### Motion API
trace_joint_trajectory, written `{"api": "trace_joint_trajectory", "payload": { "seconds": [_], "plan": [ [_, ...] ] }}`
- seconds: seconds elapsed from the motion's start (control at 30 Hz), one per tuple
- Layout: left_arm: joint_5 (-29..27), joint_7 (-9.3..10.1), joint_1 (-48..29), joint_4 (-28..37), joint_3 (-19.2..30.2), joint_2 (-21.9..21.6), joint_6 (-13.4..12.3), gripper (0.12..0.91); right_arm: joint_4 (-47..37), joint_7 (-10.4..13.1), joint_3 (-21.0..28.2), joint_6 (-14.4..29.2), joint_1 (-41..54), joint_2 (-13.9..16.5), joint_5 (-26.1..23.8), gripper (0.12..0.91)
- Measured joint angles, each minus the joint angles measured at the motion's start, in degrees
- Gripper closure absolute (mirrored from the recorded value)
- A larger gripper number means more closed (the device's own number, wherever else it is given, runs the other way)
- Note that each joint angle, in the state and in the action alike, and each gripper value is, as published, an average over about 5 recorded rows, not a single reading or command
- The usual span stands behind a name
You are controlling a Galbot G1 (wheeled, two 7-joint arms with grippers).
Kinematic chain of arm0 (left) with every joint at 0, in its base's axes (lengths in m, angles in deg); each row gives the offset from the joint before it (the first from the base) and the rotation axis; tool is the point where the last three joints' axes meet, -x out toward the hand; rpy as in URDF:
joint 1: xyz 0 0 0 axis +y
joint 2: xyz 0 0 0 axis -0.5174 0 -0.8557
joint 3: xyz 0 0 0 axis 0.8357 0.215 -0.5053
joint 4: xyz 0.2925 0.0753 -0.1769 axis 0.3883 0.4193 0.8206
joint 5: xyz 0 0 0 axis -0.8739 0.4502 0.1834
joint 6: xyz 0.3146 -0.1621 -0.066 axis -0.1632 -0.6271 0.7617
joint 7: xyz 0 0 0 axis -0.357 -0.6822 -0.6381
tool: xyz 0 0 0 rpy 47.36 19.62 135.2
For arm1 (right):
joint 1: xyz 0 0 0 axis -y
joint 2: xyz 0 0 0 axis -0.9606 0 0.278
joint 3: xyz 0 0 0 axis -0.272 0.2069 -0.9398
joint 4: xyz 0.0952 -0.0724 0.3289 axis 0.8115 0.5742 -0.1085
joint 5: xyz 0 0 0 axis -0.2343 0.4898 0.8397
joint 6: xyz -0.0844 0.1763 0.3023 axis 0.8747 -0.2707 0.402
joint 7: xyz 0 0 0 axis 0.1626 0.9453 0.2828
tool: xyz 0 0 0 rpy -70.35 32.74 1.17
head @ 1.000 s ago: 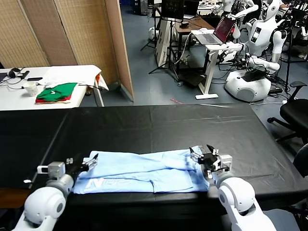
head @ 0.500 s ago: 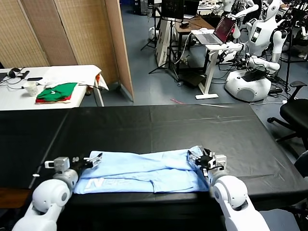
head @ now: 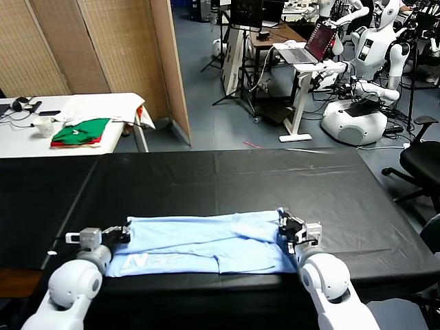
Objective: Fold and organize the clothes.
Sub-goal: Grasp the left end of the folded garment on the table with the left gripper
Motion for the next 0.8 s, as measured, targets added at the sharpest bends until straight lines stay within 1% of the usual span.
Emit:
{"api": "trace_joint_trajectory", "payload": {
  "seconds": [0.1,0.13,0.2,0.23,0.27,0.3,0.33,0.37,0.47,0.5,0.53,0.57,0.63,0.67,0.8],
  "plan": [
    [-2.2,0.37,0.6,-0.3,-0.1,0.6,-1.3,0.883,0.3,-1.3,-0.2,0.2,-0.2,0.0,0.5,0.864],
    [-2.6,0.58,0.8,-0.5,-0.1,0.8,-1.6,0.881,0.5,-1.8,-0.4,0.4,-0.3,0.0,0.6,0.835],
    [-3.3,0.84,1.2,-1.0,-0.2,1.2,-2.2,0.862,1.0,-2.7,-0.9,0.9,-0.7,0.2,0.6,0.740],
    [-3.8,0.88,1.4,-1.3,-0.4,1.5,-2.5,0.826,1.4,-3.1,-1.2,1.1,-0.9,0.3,0.6,0.683],
    [-4.2,0.87,1.6,-1.6,-0.5,1.7,-2.7,0.789,1.8,-3.4,-1.4,1.3,-1.1,0.5,0.6,0.608],
    [-4.6,0.85,1.9,-2.0,-0.7,1.9,-2.9,0.737,2.3,-3.6,-1.7,1.5,-1.4,0.8,0.6,0.551],
    [-5.1,0.85,2.1,-2.3,-0.9,2.1,-3.0,0.665,2.9,-3.8,-2.1,1.6,-1.7,1.0,0.6,0.494],
    [-5.5,0.87,2.4,-2.7,-1.2,2.3,-3.1,0.608,3.7,-3.9,-2.4,1.6,-2.1,1.3,0.7,0.419],
    [-6.4,0.97,3.4,-4.0,-2.0,2.6,-3.1,0.418,6.4,-4.1,-3.7,1.5,-3.9,2.3,1.0,0.243],
    [-6.6,1.00,3.8,-4.4,-2.3,2.7,-3.2,0.362,7.4,-4.2,-4.1,1.4,-4.6,2.6,1.1,0.199],
    [-6.7,1.01,4.2,-4.8,-2.6,2.8,-3.3,0.291,8.4,-4.3,-4.4,1.4,-5.4,2.8,1.2,0.171],
    [-6.7,1.03,4.6,-5.2,-2.9,3.0,-3.3,0.240,9.4,-4.4,-4.8,1.3,-6.2,3.0,1.4,0.141],
    [-6.3,1.04,5.4,-5.9,-3.6,3.5,-3.4,0.163,11.2,-4.7,-5.5,1.4,-8.0,3.1,1.5,0.126],
    [-6.1,1.03,5.8,-6.3,-4.1,3.8,-3.4,0.143,12.0,-4.9,-5.9,1.5,-8.9,3.1,1.5,0.121],
    [-4.5,0.73,7.7,-7.7,-5.9,5.4,-4.1,0.125,14.1,-5.2,-7.3,1.6,-11.9,3.1,1.3,0.119]
  ]
}}
